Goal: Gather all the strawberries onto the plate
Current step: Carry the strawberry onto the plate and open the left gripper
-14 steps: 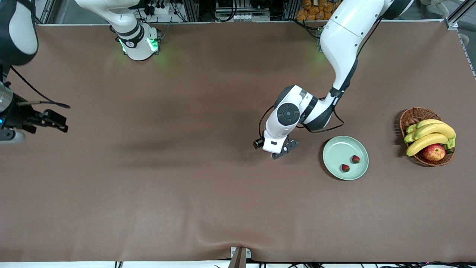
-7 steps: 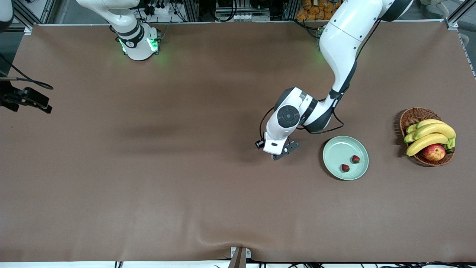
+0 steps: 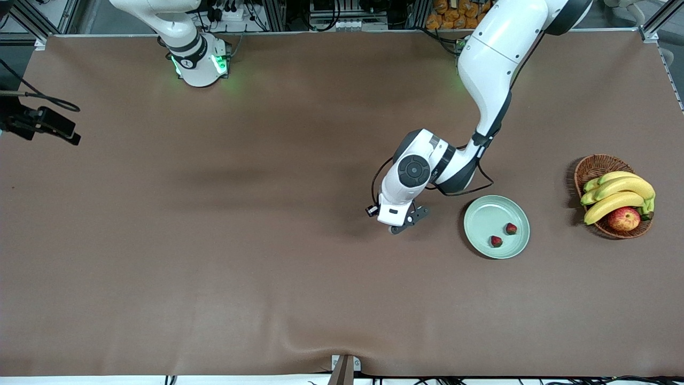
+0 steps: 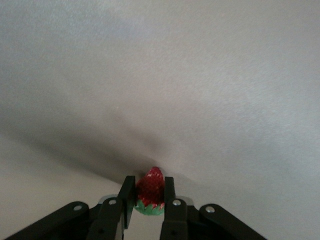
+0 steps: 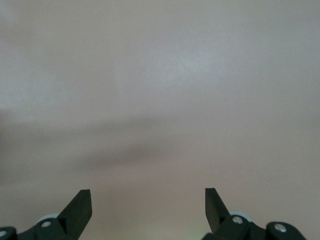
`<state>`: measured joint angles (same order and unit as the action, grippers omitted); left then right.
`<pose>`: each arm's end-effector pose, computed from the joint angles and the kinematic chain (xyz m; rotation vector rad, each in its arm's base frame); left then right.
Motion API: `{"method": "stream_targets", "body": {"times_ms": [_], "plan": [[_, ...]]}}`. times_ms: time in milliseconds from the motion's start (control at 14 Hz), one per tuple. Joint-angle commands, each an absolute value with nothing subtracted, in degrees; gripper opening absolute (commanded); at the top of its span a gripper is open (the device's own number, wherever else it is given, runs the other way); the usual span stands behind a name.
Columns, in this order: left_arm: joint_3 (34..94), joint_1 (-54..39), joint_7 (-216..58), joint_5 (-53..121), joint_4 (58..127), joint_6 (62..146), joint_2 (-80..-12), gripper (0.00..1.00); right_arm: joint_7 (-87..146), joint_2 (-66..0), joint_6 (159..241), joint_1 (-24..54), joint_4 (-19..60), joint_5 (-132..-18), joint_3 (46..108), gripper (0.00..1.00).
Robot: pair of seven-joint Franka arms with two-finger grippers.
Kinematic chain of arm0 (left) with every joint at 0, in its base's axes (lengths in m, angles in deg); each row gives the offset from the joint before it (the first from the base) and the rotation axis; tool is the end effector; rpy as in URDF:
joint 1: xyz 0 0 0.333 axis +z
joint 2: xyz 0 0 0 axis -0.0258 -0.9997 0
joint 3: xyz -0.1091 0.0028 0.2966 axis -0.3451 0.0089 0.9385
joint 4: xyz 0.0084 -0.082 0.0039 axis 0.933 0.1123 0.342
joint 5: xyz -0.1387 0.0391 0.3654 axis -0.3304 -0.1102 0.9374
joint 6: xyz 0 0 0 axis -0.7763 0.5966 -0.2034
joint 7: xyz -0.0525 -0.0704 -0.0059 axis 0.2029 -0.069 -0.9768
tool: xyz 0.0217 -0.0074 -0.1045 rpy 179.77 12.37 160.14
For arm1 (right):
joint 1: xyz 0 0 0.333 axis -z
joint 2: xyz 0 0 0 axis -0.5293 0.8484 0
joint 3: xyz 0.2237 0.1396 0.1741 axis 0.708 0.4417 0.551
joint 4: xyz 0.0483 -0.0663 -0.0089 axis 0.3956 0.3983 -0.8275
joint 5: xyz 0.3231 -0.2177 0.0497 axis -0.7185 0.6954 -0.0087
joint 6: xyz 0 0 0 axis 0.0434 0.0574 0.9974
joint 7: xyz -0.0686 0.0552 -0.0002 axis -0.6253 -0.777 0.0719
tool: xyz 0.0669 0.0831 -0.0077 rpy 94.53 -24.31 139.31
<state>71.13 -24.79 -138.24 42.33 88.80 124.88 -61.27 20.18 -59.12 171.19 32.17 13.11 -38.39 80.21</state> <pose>0.5529 -0.4032 0.1958 2.9148 0.8295 -0.1369 0.5336 -0.0245 0.6336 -3.1313 0.1895 0.0602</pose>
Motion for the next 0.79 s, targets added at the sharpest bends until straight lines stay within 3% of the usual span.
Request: {"method": "stream_targets", "body": {"times_ms": [0, 429, 716], "plan": [[71.53, -24.71, -138.88, 43.47, 86.20, 121.76, -60.90, 0.00, 24.30, -60.96, 169.73, 32.57, 13.58, -39.48, 80.33, 1.00], [71.79, -18.13, -135.03, 46.46, 85.14, 112.17, -52.64, 0.00, 25.04, -60.43, 169.56, 32.75, 11.05, -39.04, 80.15, 1.00], [71.71, -8.22, -116.69, 46.45, 86.10, 105.84, -50.78, 0.00, 25.03, -60.34, 169.55, 32.92, 10.94, -39.13, 80.15, 1.00]]}}
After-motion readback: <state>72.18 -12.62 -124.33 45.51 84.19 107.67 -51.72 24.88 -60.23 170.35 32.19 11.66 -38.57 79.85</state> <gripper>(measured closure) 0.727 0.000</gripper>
